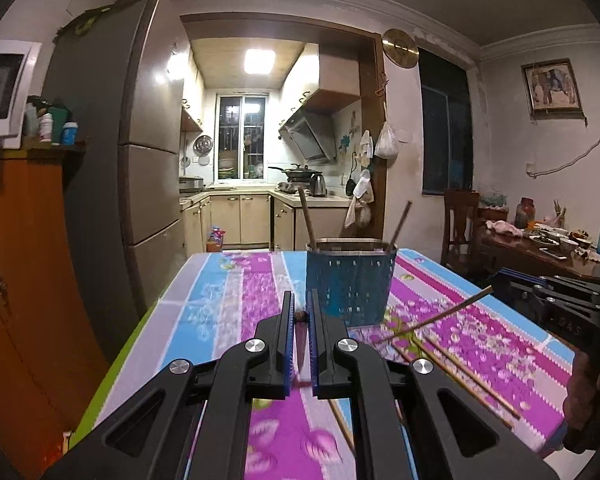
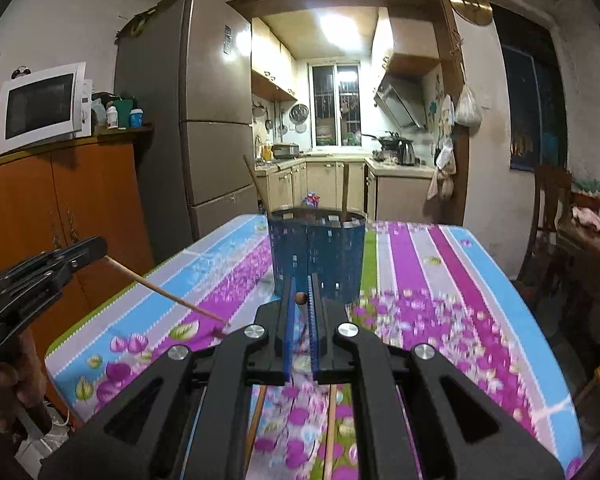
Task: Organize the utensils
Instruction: 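Lift both held chopsticks and carry them over the blue holder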
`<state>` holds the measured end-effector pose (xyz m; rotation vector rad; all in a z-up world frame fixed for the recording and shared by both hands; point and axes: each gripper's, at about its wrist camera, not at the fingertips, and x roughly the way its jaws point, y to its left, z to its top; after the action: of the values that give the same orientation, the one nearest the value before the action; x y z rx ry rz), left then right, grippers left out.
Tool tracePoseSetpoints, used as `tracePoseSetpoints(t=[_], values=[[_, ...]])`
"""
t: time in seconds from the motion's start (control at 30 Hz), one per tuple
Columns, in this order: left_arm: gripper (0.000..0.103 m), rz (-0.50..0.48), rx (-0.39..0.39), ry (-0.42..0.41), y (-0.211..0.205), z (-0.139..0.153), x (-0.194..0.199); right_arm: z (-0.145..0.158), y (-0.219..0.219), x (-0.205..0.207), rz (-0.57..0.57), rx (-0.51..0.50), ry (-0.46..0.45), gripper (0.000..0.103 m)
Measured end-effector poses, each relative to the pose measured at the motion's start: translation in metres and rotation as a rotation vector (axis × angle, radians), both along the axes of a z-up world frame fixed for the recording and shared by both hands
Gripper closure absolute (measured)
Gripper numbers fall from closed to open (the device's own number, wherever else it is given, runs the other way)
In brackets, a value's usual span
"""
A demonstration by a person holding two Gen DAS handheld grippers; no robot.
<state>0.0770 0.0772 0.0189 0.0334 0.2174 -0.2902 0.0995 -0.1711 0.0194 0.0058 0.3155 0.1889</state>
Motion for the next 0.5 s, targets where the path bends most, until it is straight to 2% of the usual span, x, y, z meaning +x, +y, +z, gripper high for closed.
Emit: tracePoseSetpoints(t=[0.27,0.5], values=[[0.095,-0.044,0.015,-0.034,-0.007,0.031,0.041,0.032,0.004,0.030,0.048,-0.019,-0.027,0.098],[0.095,-0.064,0.013,-0.073,-0.009,0.056,0.049,0.055,0.006,0.036,0.062,-0.042,-0.066,0.098]])
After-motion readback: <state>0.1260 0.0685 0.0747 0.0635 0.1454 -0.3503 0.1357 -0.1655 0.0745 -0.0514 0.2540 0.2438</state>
